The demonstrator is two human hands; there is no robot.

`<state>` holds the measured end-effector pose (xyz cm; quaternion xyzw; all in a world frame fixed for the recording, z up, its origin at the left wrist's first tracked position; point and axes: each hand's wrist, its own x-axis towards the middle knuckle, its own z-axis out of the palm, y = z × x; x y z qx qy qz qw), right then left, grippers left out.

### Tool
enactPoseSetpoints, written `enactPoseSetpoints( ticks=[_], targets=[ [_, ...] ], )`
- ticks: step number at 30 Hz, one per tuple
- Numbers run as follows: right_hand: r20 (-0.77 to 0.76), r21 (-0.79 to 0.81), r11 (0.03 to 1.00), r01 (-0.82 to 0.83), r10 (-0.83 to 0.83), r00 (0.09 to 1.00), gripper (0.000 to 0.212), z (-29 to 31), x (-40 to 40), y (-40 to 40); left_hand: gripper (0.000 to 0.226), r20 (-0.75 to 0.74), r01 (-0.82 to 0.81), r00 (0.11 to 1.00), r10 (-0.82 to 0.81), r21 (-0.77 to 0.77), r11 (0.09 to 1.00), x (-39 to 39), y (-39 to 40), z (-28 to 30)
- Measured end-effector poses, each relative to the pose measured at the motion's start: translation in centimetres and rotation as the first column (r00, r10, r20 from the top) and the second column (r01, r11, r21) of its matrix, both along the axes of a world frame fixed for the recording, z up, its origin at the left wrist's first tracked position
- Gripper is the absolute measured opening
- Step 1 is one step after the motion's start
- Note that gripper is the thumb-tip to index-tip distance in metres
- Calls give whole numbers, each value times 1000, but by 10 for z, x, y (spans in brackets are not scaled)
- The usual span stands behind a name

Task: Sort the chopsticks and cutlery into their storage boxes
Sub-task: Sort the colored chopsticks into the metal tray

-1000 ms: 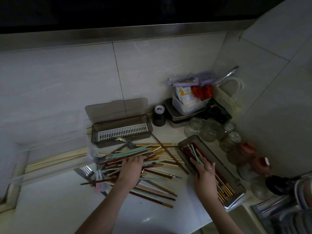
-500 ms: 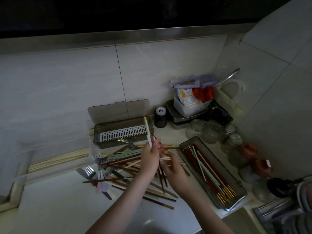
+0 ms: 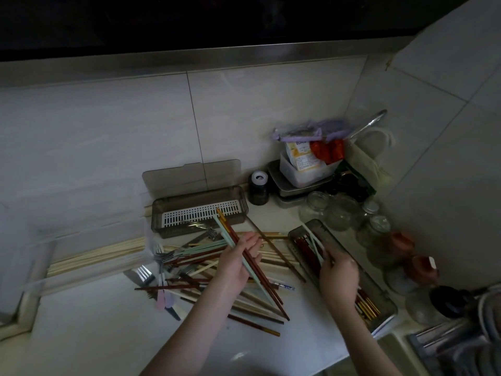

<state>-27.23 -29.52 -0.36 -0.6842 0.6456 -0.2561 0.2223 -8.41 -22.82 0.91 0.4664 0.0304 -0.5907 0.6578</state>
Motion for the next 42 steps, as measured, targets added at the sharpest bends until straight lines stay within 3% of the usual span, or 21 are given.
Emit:
enactPoseSetpoints(
  ticks=[2, 4, 6, 9, 13, 17, 19, 23, 27, 29, 31, 34, 40, 42],
  targets=[
    [-196, 145, 986, 81, -51, 979, 41, -6, -10, -8, 31, -29, 5, 1000, -5, 16, 1000, -2, -1, -2],
    [-246, 211, 975, 76, -22, 969, 47, -10, -7, -3, 32, -49, 11, 999, -9, 37, 999, -7, -3, -4],
    [-31, 168, 983, -69, 75, 997, 39, -6, 7, 12, 30, -42, 17, 999, -15, 58, 998, -14, -5, -3],
    [224, 249, 900, -357, 305, 926, 21, 10, 38, 35, 23, -25, 18, 1000, -16, 82, 996, -26, -8, -1],
    [314, 265, 872, -412, 326, 892, 8, 12, 59, 42, 17, -25, -28, 999, 31, 103, 994, -33, -7, 1],
    [233, 260, 859, -441, 387, 892, 12, 5, 63, 44, 17, -64, -19, 998, 27, 122, 992, -32, -1, -1],
    [213, 263, 880, -396, 348, 913, 12, 1, 64, 42, 19, -61, -2, 998, 10, 133, 991, -31, 3, -2],
    [302, 256, 946, -198, 117, 946, 11, 2, 36, 29, 18, -23, 15, 1000, -10, 213, 977, -25, 11, -9],
    [55, 33, 998, 55, -57, 997, 38, -4, -12, 10, 32, -83, -54, 994, 76, 241, 969, -14, 16, -17],
    [-78, 153, 985, 78, -66, 995, 61, -10, -23, 0, 39, -91, -74, 991, 101, 262, 962, -14, 16, -16],
    [-138, 301, 954, 10, 33, 990, 70, -17, -26, -6, 41, -80, -79, 991, 106, 286, 955, -16, 14, -14],
    [-152, 326, 939, -111, 168, 974, 53, -33, -27, -11, 36, -60, -70, 994, 91, 289, 955, -20, 13, -9],
    [50, 463, 807, -367, 389, 920, 48, -27, -30, -8, 34, -52, -33, 998, 48, 263, 964, -22, 16, -14],
    [-48, 467, 790, -397, 471, 881, 51, -25, -32, -8, 34, -58, -24, 998, 41, 263, 965, -23, 18, -17]
  ],
)
